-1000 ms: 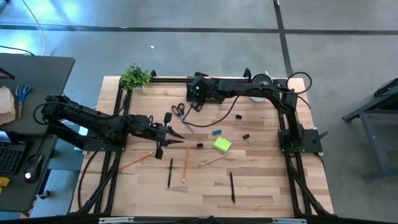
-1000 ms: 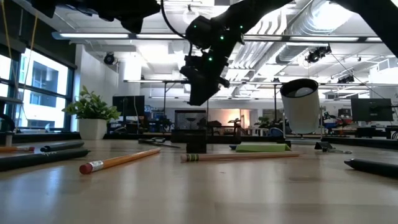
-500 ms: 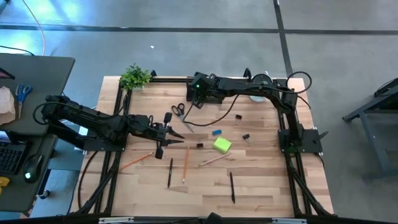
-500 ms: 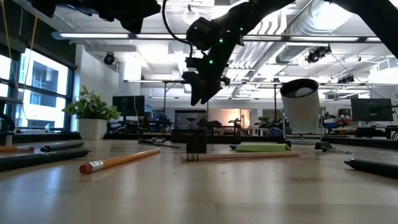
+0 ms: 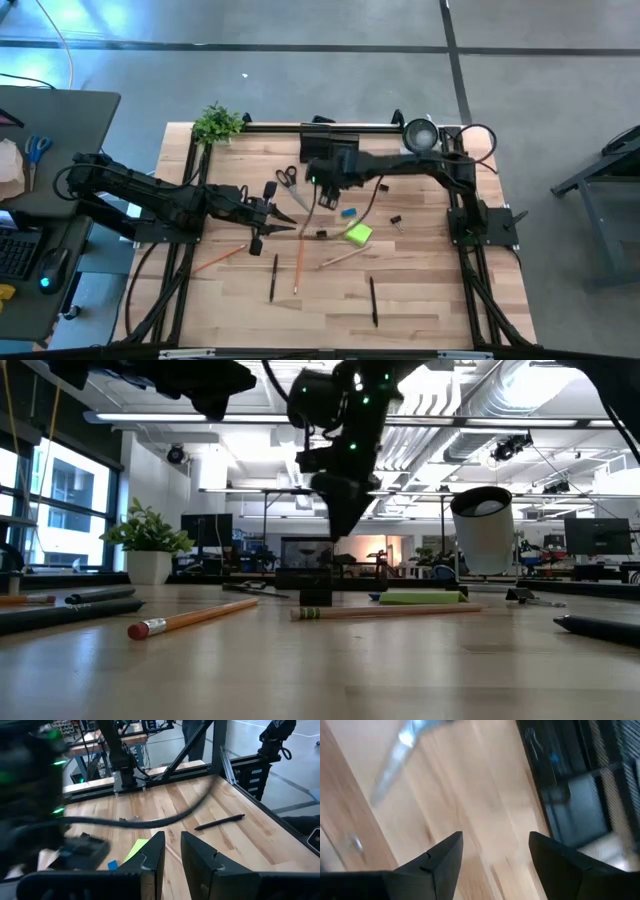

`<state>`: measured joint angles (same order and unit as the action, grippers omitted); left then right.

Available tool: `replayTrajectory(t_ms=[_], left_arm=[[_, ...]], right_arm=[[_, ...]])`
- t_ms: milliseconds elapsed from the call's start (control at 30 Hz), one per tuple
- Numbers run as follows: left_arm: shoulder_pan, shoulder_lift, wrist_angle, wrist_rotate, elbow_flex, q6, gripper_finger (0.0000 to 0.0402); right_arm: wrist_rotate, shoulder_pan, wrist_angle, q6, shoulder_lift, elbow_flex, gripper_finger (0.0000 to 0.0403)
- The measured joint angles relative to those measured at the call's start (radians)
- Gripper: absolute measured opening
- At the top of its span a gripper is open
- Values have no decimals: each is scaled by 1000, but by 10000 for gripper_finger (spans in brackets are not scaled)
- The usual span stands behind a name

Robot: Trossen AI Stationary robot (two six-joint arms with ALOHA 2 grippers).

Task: Pick and place office supplies into organizer
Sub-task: Put the blue eraser into the black desk organizer

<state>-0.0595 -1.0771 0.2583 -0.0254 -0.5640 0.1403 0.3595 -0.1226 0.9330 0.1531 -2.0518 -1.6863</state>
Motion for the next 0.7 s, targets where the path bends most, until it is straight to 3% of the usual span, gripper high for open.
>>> replayTrajectory(t_ms=[100,367,467,700], left_arm=[[0,0,1,0,0,-21,53],[0,0,14,0,0,-67,53],[-1,0,-1,0,0,-85,53],[-1,0,-21,-31,14,-120,53]], right_arm=[[45,59,86,6,0,0,218],[-97,150,189,-87,0,0,216],[-114,159,162,-136,3,20,213],[-213,120,34,-187,47,208,211]])
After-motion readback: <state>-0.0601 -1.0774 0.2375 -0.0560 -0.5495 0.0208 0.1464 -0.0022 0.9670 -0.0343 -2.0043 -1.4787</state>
